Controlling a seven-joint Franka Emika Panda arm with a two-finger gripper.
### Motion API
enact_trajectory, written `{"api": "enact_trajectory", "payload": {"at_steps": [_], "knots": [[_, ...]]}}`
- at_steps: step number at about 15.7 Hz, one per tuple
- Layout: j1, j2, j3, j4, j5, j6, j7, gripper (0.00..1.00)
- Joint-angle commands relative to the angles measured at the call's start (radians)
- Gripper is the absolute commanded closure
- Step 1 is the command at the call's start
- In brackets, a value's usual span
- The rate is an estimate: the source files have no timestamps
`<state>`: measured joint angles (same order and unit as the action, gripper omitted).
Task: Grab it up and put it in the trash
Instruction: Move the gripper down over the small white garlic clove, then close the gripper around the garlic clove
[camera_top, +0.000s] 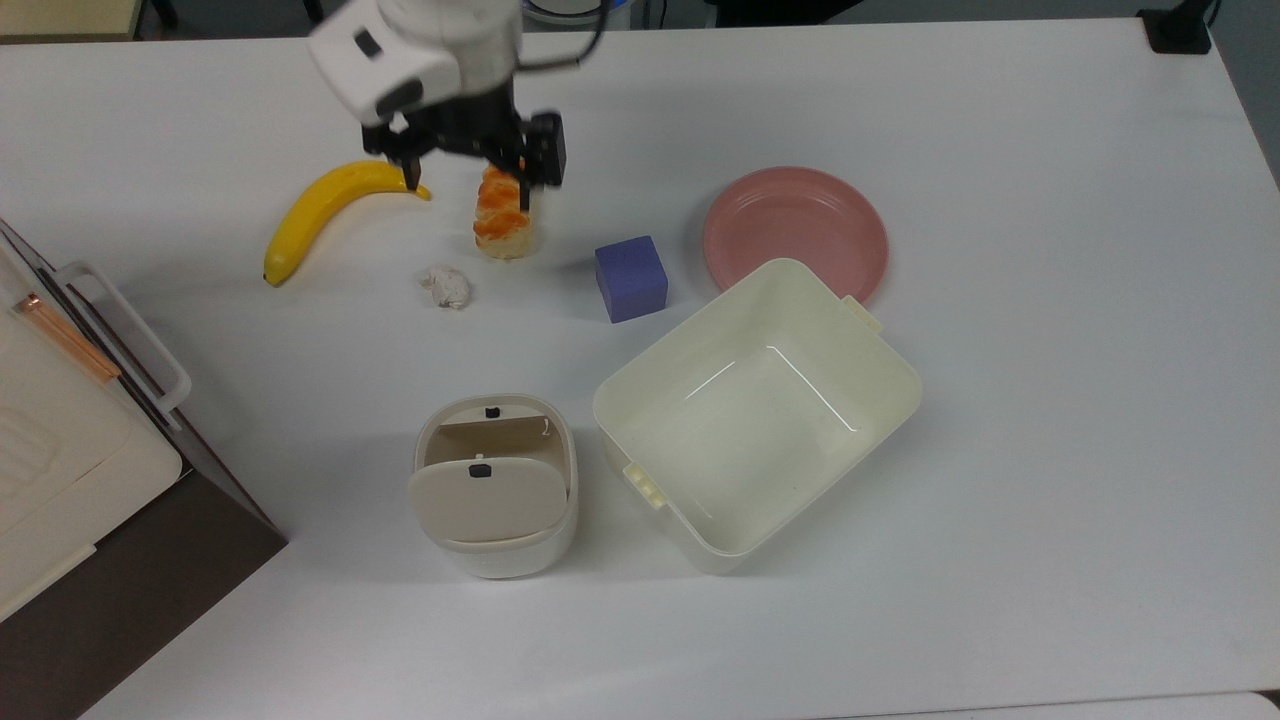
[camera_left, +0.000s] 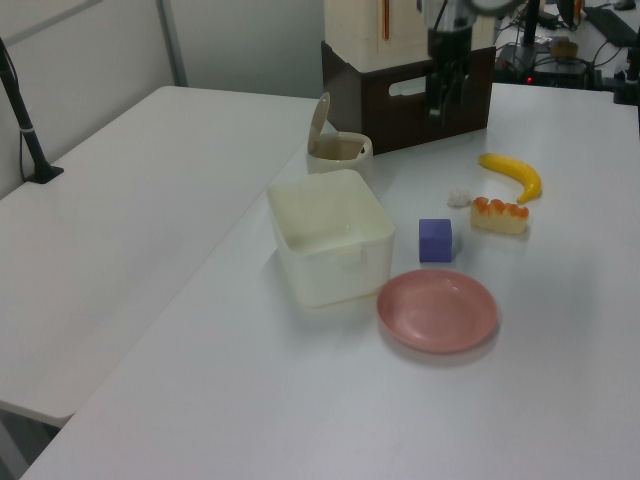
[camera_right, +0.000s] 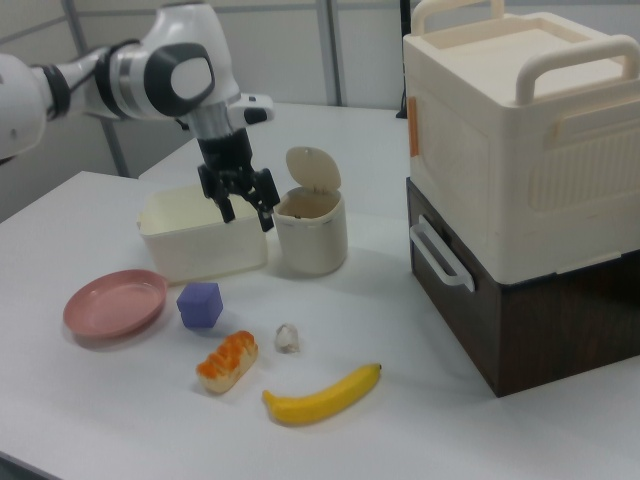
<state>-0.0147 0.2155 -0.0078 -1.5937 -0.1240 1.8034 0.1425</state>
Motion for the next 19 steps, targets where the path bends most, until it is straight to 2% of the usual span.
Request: {"api": "enact_trajectory", "payload": {"at_steps": [1,4,7,12,19], "knots": [[0.024,0.03,-0.014,-0.009,-0.077,0.033,0.083,0.0],[0.022,0.031,-0.012,-0.084,-0.14,0.047,0.078,0.0],[0.019,0.042,-0.014,-0.198,-0.21,0.149,0.089,0.0],[0.028,0.172,-0.014,-0.201,-0.338,0.24,0.196,0.0],[0.03,0.191,-0.012,-0.204,-0.359,0.254,0.195,0.0]]}}
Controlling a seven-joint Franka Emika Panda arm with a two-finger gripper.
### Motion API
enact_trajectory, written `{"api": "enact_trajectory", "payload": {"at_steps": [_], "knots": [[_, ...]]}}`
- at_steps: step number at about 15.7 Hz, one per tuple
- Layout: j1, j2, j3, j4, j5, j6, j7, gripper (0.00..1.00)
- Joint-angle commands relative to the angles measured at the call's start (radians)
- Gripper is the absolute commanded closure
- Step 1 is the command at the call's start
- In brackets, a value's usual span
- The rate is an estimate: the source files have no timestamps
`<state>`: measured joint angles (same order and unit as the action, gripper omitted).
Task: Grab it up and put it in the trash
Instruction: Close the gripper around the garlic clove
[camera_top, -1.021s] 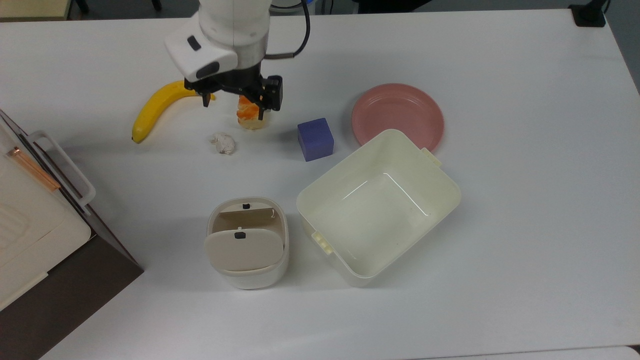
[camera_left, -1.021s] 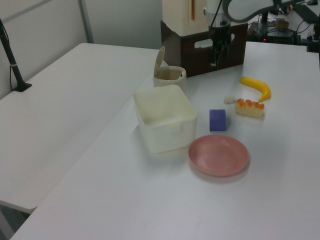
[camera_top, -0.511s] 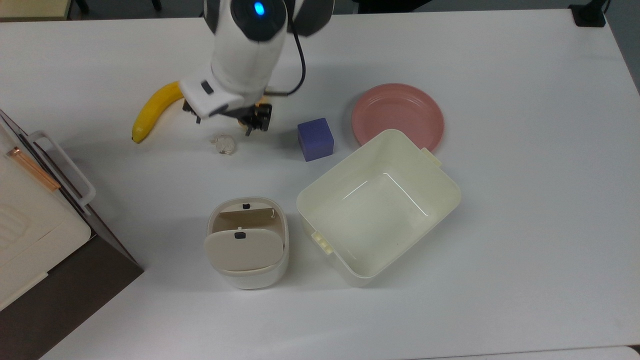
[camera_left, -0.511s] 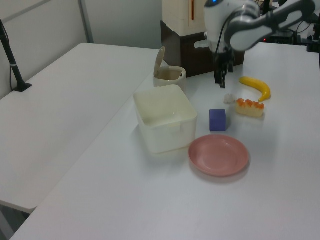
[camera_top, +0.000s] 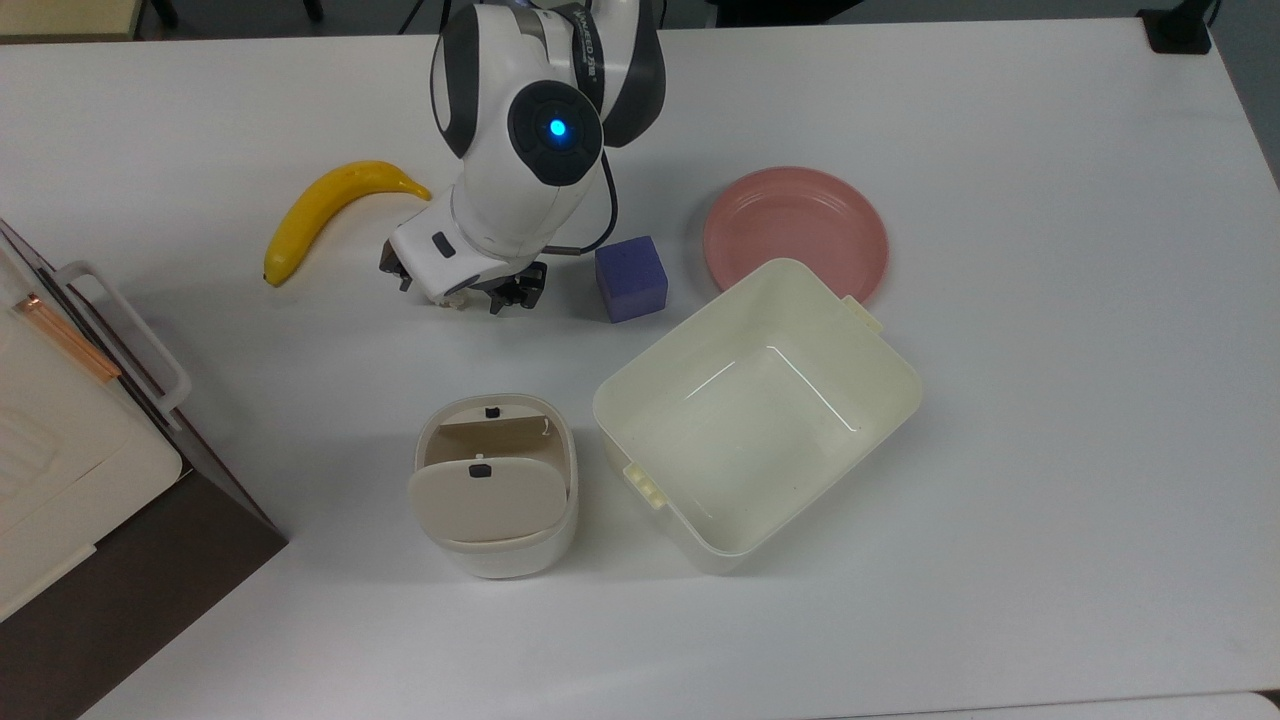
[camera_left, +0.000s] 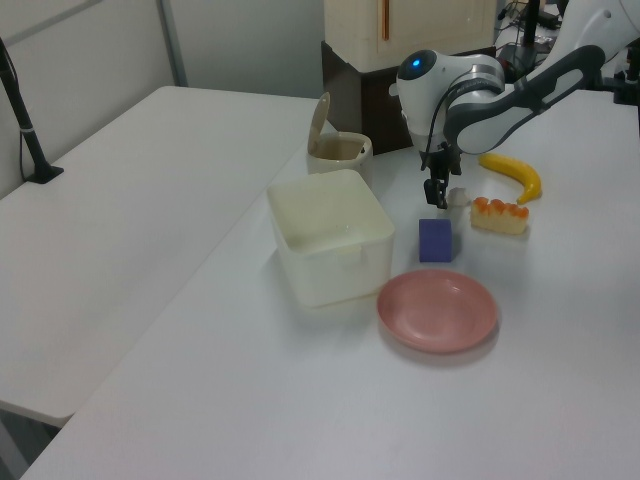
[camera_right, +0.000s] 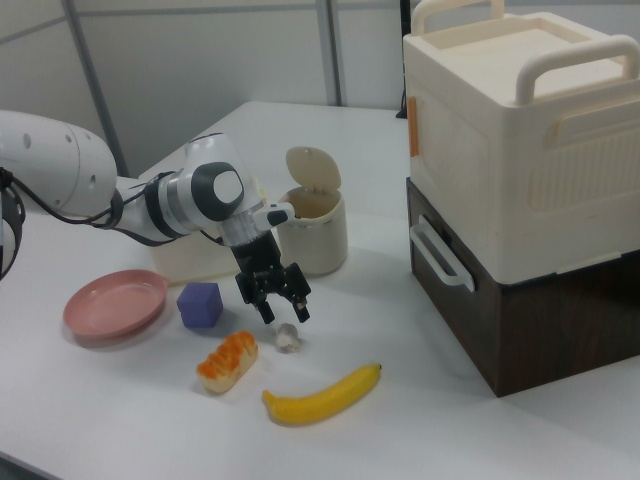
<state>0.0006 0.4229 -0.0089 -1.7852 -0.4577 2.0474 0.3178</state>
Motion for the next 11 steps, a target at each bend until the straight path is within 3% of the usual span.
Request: {"api": "enact_trajectory", "payload": {"at_steps": [1,11], "knots": [[0.015,-0.016,-0.011,-0.014,-0.027,0.01,0.018,0.02],[0.015,-0.024,0.012,-0.085,-0.073,-0.006,-0.02,0.05]]}}
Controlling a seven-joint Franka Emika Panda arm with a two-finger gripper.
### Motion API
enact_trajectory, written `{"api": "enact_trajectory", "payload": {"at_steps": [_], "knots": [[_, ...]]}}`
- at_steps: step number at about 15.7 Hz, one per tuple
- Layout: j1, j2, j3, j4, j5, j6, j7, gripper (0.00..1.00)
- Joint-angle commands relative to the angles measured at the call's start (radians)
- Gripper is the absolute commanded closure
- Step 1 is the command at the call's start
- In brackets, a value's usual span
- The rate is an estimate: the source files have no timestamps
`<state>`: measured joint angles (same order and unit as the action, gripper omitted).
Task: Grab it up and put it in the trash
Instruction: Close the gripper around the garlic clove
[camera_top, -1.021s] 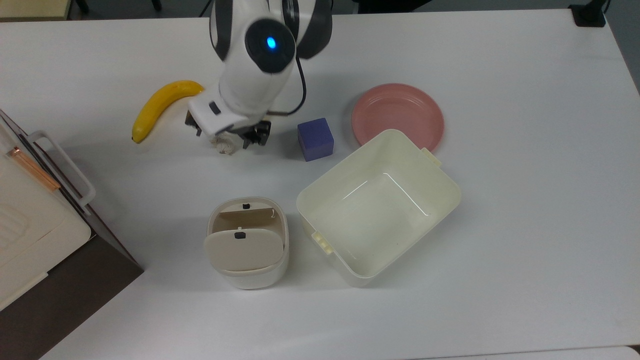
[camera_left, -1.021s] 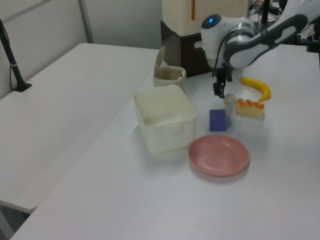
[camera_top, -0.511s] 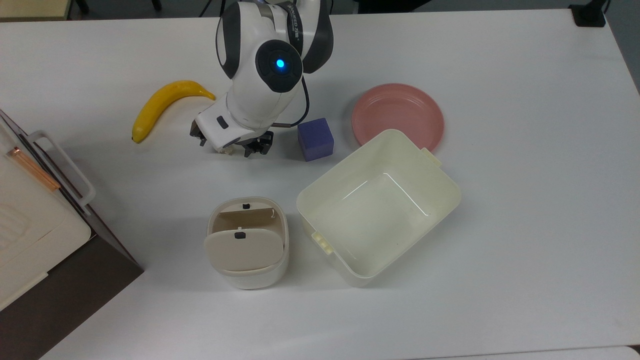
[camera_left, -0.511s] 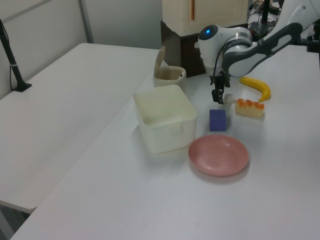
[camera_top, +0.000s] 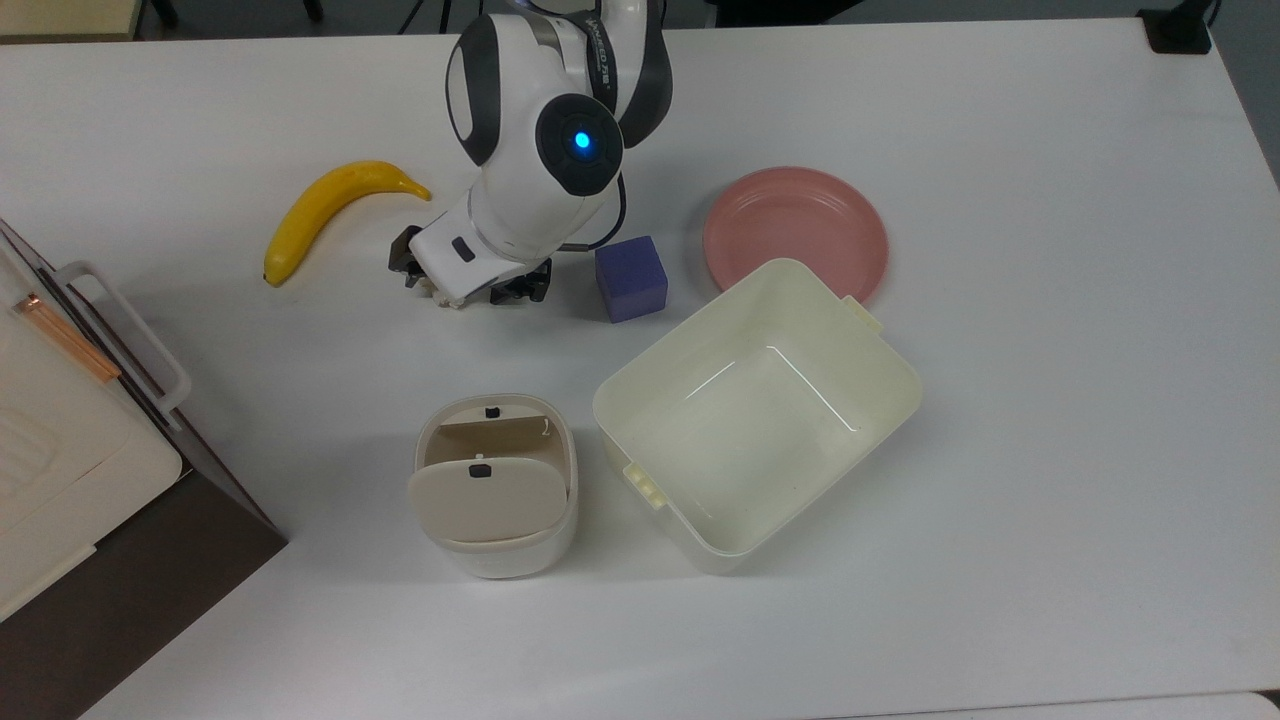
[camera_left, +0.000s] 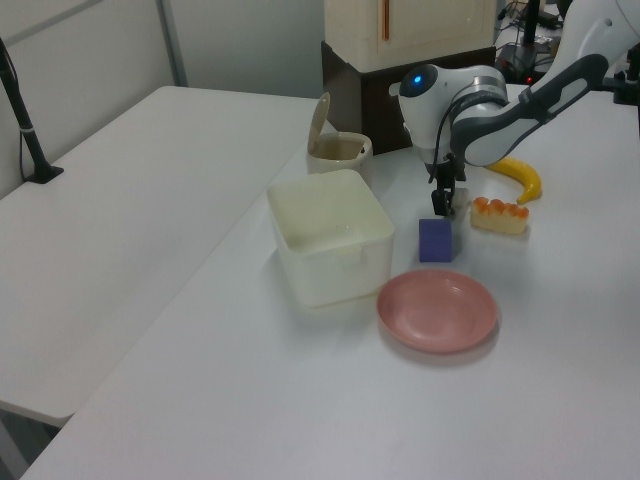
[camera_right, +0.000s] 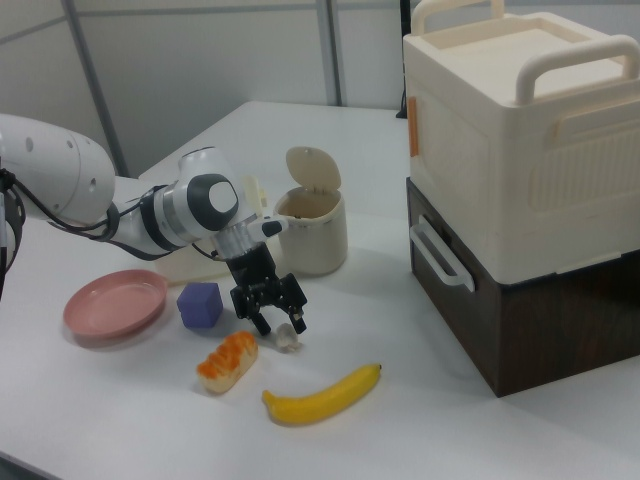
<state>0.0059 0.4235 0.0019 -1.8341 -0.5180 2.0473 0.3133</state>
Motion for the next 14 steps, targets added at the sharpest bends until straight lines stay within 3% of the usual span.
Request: {"api": "enact_trajectory", "payload": {"at_steps": [1,2,4,6,10,14], "knots": [[0.009,-0.025,0.003,-0.034,-0.011,-0.009,-0.019,0.29],[0.009,-0.025,0.003,-0.034,-0.013,-0.009,-0.019,0.55],[0.008,-0.025,0.004,-0.028,-0.013,-0.007,-0.019,0.81],[0.002,-0.025,0.004,-0.019,-0.011,-0.007,-0.022,1.0],[-0.01,-0.04,0.003,0.033,0.027,-0.038,-0.158,1.0],[-0.03,-0.051,0.003,0.195,0.167,-0.215,-0.368,1.0]]}}
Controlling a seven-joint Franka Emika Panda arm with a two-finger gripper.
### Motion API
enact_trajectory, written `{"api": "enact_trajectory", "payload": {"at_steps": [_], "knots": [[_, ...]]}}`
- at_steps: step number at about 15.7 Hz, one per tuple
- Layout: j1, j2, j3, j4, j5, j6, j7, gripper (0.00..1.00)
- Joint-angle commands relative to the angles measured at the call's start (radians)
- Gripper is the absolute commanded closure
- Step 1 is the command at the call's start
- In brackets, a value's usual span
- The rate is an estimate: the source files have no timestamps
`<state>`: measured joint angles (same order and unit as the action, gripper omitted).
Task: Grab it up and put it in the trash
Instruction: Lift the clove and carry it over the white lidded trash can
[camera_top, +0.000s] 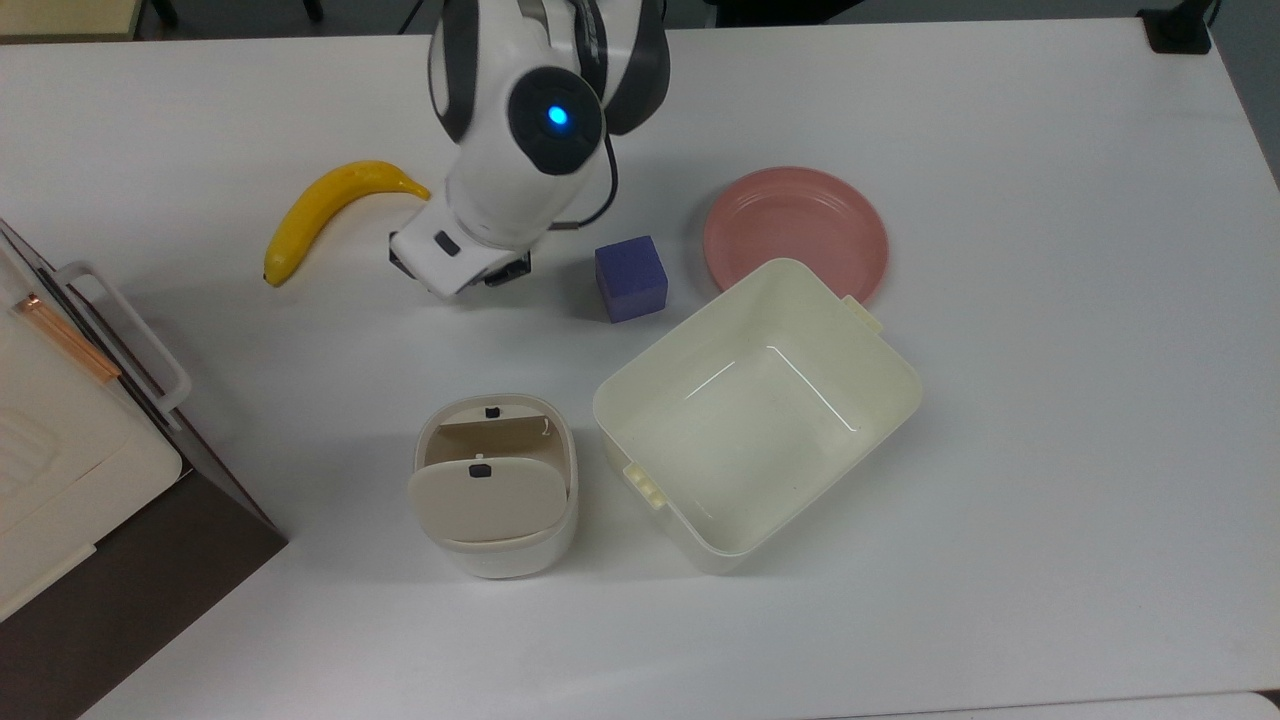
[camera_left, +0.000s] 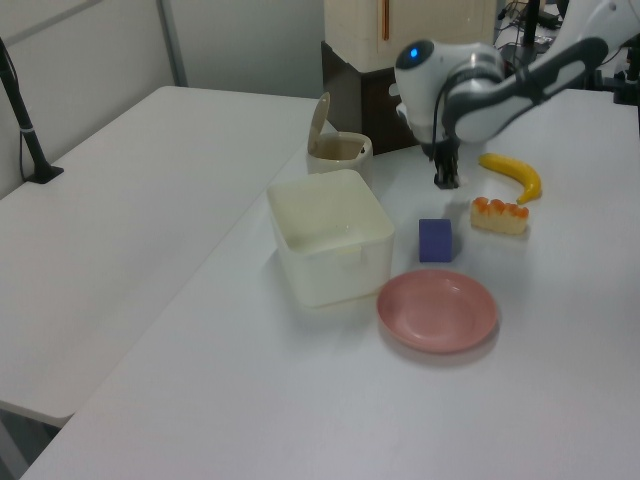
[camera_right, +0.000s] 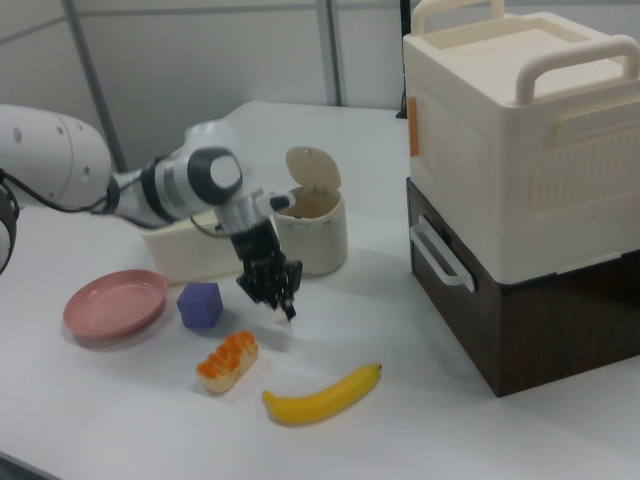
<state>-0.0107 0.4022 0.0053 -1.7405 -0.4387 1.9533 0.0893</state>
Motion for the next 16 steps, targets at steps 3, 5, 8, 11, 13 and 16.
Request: {"api": "enact_trajectory", "payload": {"at_steps": [3,5,8,11,13,16], "knots": [[-0.044,-0.042,-0.002,0.176,0.147,-0.178,-0.223,1.0],[-0.066,-0.06,-0.002,0.205,0.182,-0.191,-0.249,1.0],[-0.089,-0.089,-0.004,0.243,0.276,-0.195,-0.279,1.0],[-0.095,-0.089,-0.008,0.308,0.368,-0.197,-0.257,1.0],[-0.095,-0.083,-0.01,0.338,0.422,-0.18,-0.189,1.0],[-0.094,-0.069,-0.01,0.386,0.459,-0.117,-0.059,1.0]]}}
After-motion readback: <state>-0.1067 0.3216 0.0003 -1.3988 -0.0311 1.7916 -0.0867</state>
